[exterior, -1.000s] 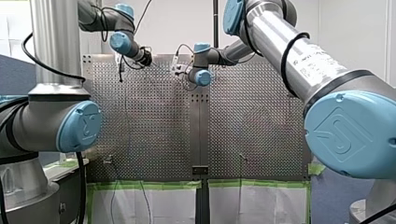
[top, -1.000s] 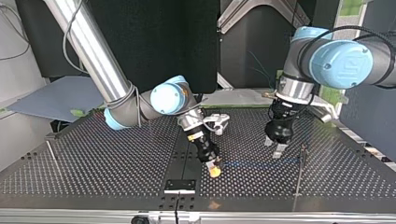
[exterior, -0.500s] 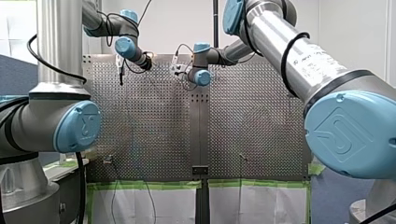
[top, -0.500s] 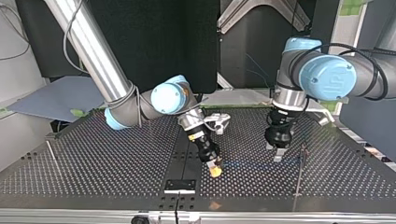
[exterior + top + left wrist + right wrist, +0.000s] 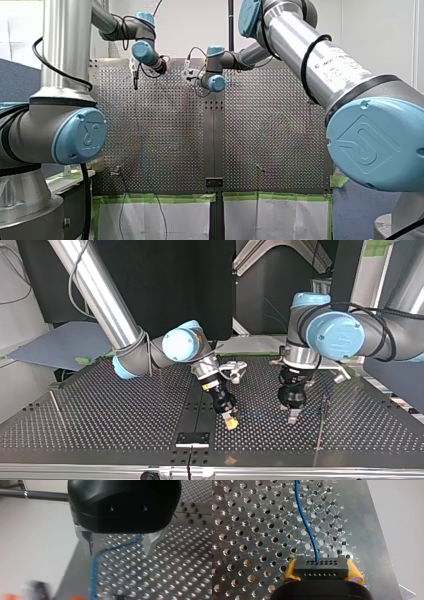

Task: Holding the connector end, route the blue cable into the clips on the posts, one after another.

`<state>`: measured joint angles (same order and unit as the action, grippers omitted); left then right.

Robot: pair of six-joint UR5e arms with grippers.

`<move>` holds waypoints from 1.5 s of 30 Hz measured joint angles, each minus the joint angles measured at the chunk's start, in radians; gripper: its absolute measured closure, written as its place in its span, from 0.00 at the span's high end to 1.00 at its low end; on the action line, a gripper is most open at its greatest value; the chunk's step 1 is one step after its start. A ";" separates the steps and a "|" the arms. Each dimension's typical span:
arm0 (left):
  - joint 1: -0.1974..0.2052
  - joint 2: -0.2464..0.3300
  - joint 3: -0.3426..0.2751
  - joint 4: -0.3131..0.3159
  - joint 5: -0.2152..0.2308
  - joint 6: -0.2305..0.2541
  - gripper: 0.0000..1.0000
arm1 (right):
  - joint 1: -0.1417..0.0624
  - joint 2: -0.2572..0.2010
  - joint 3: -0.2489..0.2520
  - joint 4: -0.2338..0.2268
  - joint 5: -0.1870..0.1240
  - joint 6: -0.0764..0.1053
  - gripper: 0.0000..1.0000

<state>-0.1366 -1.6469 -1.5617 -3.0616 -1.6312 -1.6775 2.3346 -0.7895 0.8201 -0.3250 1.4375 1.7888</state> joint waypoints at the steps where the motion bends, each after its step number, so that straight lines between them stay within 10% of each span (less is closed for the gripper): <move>1: -0.002 -0.009 0.003 0.000 -0.005 0.000 1.00 | 0.000 0.000 0.000 0.001 0.000 0.000 0.00; 25: -0.010 -0.042 0.057 0.000 -0.066 -0.019 1.00 | -0.005 0.001 0.000 0.010 0.000 0.000 0.00; 38: -0.015 -0.042 0.058 0.001 -0.084 -0.023 0.19 | -0.005 0.002 0.001 0.015 0.000 -0.004 0.00; 45: -0.016 -0.043 0.058 0.001 -0.090 -0.022 0.16 | -0.008 0.003 0.003 0.016 0.000 -0.004 0.00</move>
<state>-0.1522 -1.6894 -1.5041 -3.0605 -1.7214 -1.6996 2.3269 -0.7868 0.8232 -0.3086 1.4375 1.7844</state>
